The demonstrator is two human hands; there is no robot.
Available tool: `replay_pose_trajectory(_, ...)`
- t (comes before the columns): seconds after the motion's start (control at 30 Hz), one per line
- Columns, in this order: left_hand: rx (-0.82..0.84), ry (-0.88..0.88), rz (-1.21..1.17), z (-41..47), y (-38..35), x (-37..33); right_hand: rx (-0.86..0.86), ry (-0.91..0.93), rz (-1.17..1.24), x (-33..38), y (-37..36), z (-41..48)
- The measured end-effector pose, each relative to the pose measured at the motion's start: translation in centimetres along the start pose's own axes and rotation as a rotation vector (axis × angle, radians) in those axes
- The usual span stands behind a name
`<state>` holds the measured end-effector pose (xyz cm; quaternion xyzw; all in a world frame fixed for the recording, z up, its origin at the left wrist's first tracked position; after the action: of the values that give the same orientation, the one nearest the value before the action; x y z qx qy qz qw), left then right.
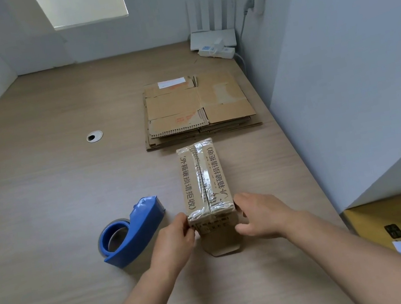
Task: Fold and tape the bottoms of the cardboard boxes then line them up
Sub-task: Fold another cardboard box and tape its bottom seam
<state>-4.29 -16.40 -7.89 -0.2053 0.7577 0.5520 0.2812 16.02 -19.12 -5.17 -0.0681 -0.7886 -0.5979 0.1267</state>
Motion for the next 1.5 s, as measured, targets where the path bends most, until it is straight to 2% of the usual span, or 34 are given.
replay_pose_trajectory(0.13, -0.014, -0.011, -0.042, -0.2, 0.7, 0.4, -0.058, -0.032, 0.334, -1.4, 0.4, -0.5)
replay_pose_trajectory(0.23, -0.028, -0.041, -0.048, -0.2, 1.1, 0.5, -0.074, -0.023, 0.39, -1.6, 0.6, -0.5)
replay_pose_trajectory(0.4, 0.02, -0.06, 0.016, 0.0, 1.4, 0.6, 0.001, 0.018, 0.373, -1.4, 0.8, -0.1)
replay_pose_trajectory(0.57, 0.046, -0.084, 0.024, 0.3, 1.8, 0.5, 0.028, 0.078, 0.231, -1.0, 1.1, 0.1)
replay_pose_trajectory(0.73, 0.03, -0.101, 0.082, 0.4, 1.3, 0.5, -0.121, 0.122, -0.023, -0.7, -0.5, 0.7)
replay_pose_trajectory(1.07, -0.04, -0.094, 0.02, 0.4, 0.4, 0.6, -0.339, 0.203, 0.123, -1.3, -2.5, 0.8)
replay_pose_trajectory(1.3, -0.108, -0.071, -0.029, 0.8, -1.1, 0.2, -0.299, 0.144, 0.002, -1.2, -2.5, 0.8)
replay_pose_trajectory(1.4, -0.081, -0.046, -0.04, 0.7, -1.4, 0.3, -0.288, 0.16, -0.024, -1.3, -2.5, 0.9)
replay_pose_trajectory(1.5, -0.014, -0.048, 0.042, 0.6, -1.1, 0.7, -0.251, 0.102, 0.003, -0.9, -2.2, 0.7)
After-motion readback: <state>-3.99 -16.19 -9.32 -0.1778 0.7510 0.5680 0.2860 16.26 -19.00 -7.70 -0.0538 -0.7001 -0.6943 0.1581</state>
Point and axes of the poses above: each hand's wrist, its own z-axis towards the middle knuckle, its own y-axis out of the back of the hand, x = y × z, the point moved 2 cm from there along z, towards the middle knuckle, and after that the axes turned 5 degrees about -x, right-handed, at the moved point
